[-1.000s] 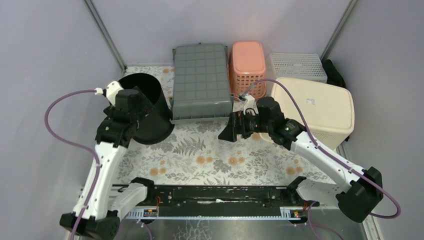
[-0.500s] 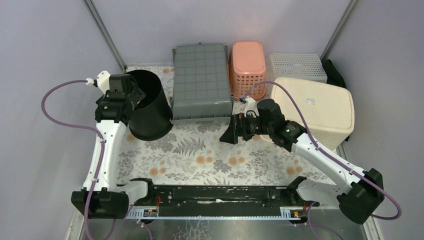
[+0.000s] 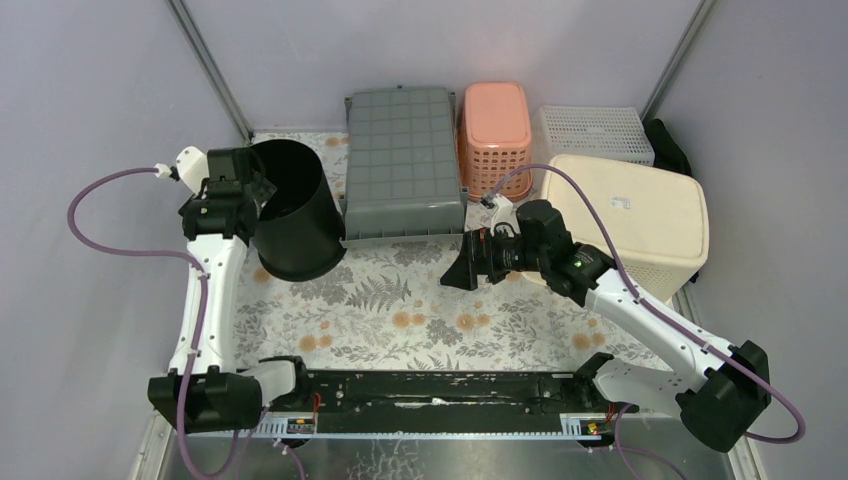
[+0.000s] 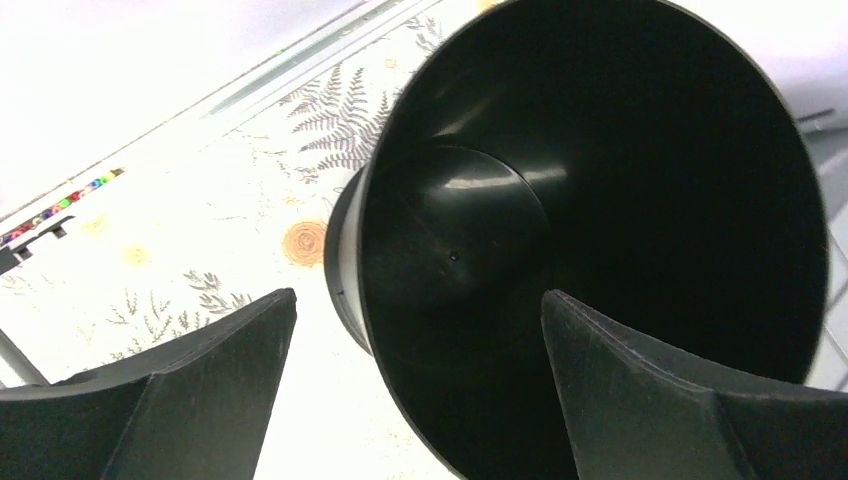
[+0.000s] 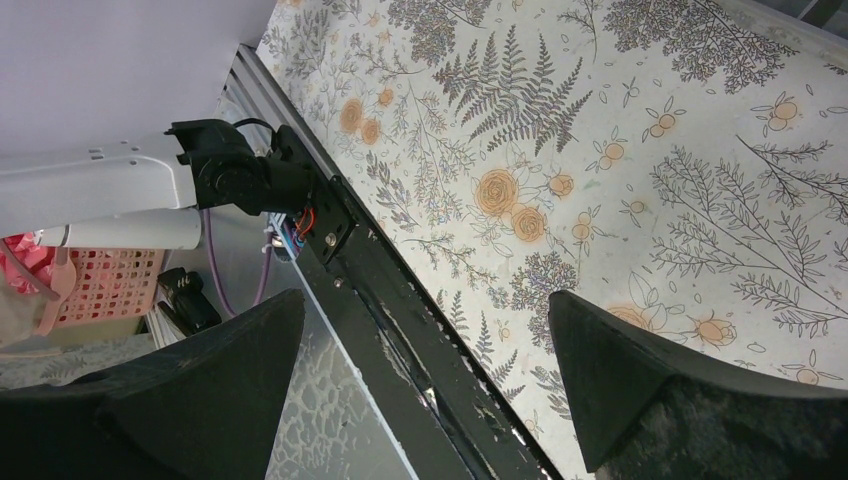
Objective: Turn the large container upside down
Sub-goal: Move the container to the center of the board.
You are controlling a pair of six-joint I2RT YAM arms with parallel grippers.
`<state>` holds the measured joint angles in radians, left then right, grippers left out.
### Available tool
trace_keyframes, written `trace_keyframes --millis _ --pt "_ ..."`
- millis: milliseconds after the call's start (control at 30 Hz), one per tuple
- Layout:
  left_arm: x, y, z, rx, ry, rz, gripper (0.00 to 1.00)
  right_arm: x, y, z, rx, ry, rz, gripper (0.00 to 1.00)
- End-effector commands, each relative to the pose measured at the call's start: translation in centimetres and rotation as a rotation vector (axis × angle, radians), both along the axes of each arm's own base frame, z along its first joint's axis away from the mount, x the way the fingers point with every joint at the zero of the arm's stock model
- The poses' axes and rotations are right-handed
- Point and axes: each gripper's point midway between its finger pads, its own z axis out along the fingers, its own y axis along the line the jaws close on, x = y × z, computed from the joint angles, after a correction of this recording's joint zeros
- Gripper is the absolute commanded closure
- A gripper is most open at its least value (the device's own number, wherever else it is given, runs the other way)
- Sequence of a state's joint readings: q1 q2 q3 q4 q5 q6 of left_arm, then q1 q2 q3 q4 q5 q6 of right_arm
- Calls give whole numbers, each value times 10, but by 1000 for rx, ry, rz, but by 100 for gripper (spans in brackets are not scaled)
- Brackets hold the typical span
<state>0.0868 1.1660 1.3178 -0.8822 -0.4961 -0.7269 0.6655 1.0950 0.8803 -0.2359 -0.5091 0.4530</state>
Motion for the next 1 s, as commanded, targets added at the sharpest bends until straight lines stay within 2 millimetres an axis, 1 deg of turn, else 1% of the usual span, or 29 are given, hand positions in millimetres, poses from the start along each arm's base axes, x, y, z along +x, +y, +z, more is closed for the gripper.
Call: trace_keyframes --millis 0,100,233,267,333,400,633,733,767,967 --pt "-4 15 -19 -23 47 74 0 -1 0 8 20 -14 3 0" --pt "-7 20 -34 -46 78 88 0 -1 1 6 18 -9 5 0" --pt "-8 24 -48 -64 87 93 0 -1 2 2 16 0 9 0" --pt "-9 25 -51 -66 91 93 4 0 2 1 16 3 8 0" --pt "-10 26 -54 -71 92 93 15 0 3 0 14 6 12 0" --pt "-11 27 -54 -69 92 96 31 0 3 -1 12 10 14 0" --pt "-17 31 -43 -35 75 105 82 0 4 -4 9 16 15 0" --pt "-20 32 -36 -26 71 100 98 -1 4 -6 13 22 17 0" --pt "-20 31 -31 -24 64 96 100 -1 5 -7 12 25 17 0" --pt "-29 28 -4 -4 32 65 100 0 7 -3 16 23 24 0"
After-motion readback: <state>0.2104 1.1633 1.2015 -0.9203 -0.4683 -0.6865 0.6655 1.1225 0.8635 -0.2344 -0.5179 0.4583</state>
